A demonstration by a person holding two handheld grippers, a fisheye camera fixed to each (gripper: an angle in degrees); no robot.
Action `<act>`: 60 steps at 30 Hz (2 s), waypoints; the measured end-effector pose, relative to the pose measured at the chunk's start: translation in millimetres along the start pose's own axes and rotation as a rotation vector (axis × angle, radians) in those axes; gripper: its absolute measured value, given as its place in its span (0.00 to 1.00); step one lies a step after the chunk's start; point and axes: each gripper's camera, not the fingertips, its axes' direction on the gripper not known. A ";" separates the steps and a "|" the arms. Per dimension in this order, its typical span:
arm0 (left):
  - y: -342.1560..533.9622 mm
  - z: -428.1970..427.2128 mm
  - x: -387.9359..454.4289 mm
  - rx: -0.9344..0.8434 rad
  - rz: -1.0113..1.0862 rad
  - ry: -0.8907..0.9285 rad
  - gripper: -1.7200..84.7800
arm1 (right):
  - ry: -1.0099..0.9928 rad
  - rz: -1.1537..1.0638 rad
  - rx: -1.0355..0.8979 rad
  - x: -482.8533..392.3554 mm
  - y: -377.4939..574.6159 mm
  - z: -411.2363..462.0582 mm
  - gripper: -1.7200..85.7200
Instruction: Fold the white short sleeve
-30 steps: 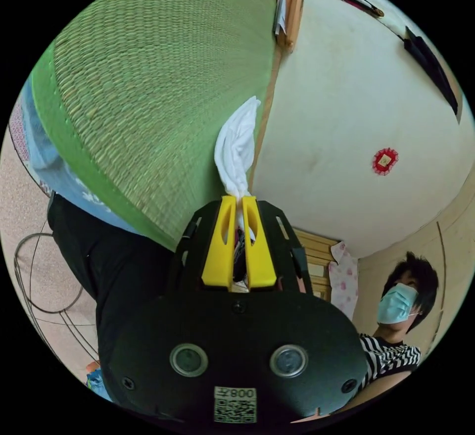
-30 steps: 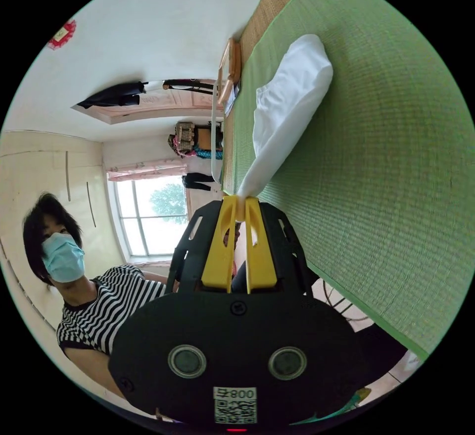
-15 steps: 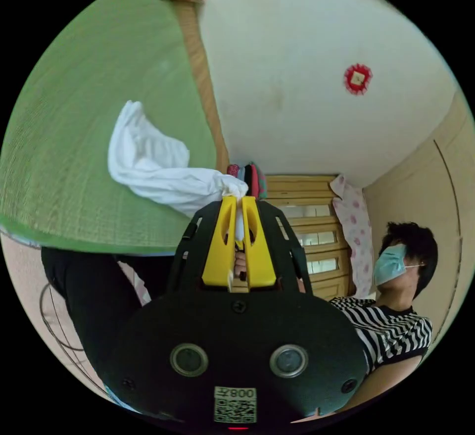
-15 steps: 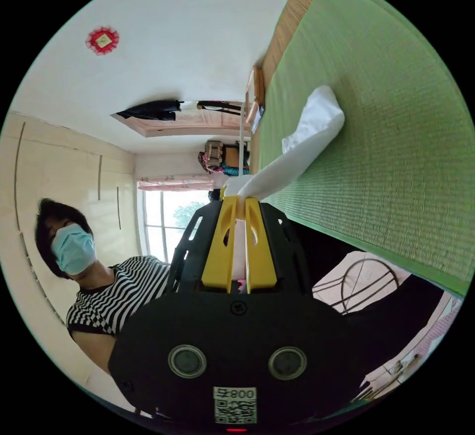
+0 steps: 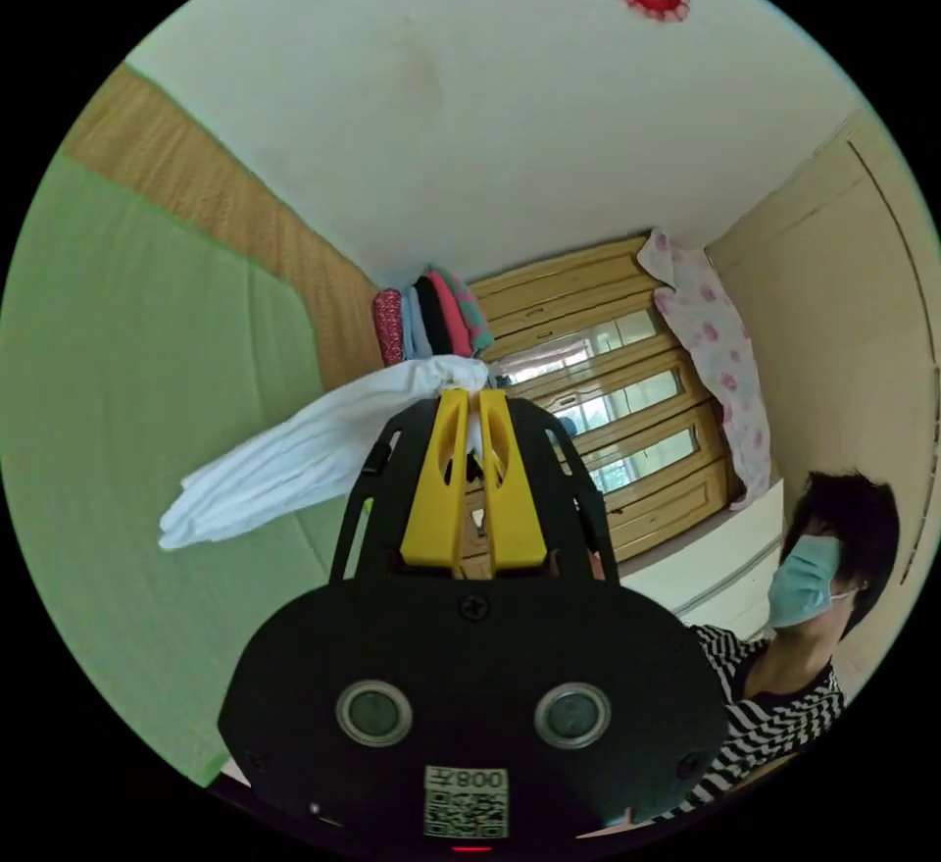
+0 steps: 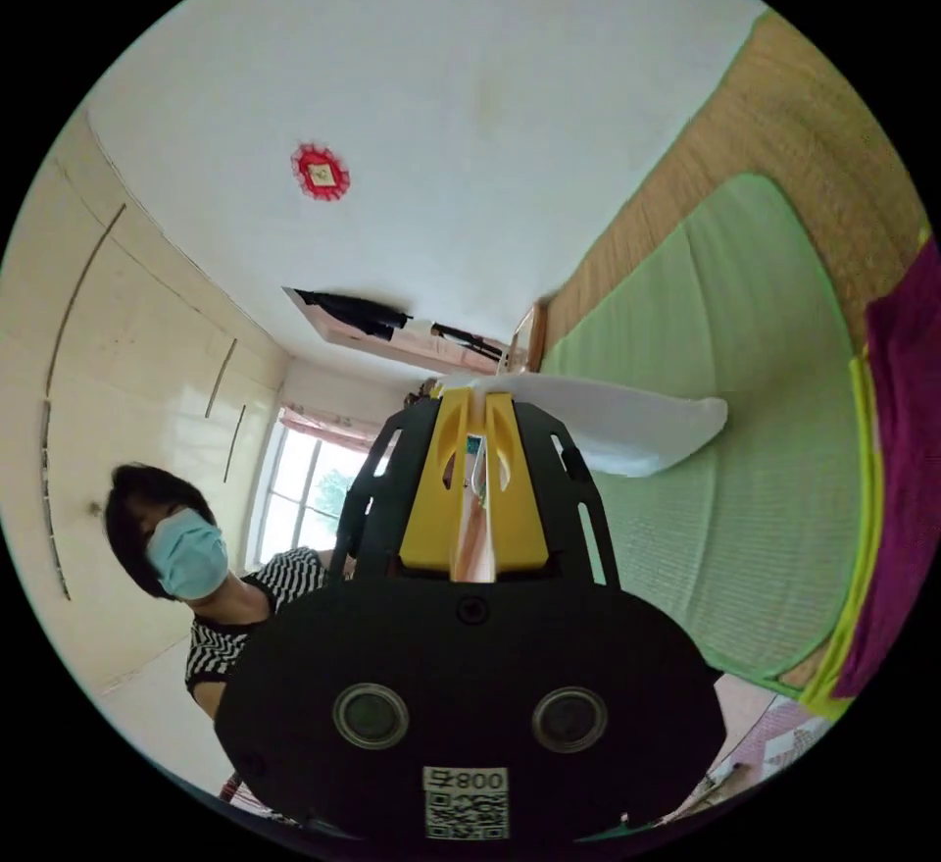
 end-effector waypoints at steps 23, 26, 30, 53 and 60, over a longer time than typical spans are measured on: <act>23.7 575.4 22.3 -0.612 -0.015 -0.025 0.04 | 0.476 0.347 0.210 36.8 19.8 -413.9 0.04; 25.4 612.8 37.8 -0.642 0.028 -0.034 0.04 | 0.527 0.348 0.196 29.2 17.8 -432.9 0.04; 35.1 661.0 58.2 -0.719 0.139 -0.095 0.04 | 0.637 0.364 0.152 19.1 11.2 -449.2 0.04; 67.1 814.3 71.0 -0.934 0.244 -0.123 0.02 | 0.903 0.441 0.207 37.5 26.2 -432.3 0.03; 51.1 838.0 81.9 -0.886 0.395 -0.259 0.02 | 1.066 0.326 0.313 -9.1 41.3 -387.9 0.02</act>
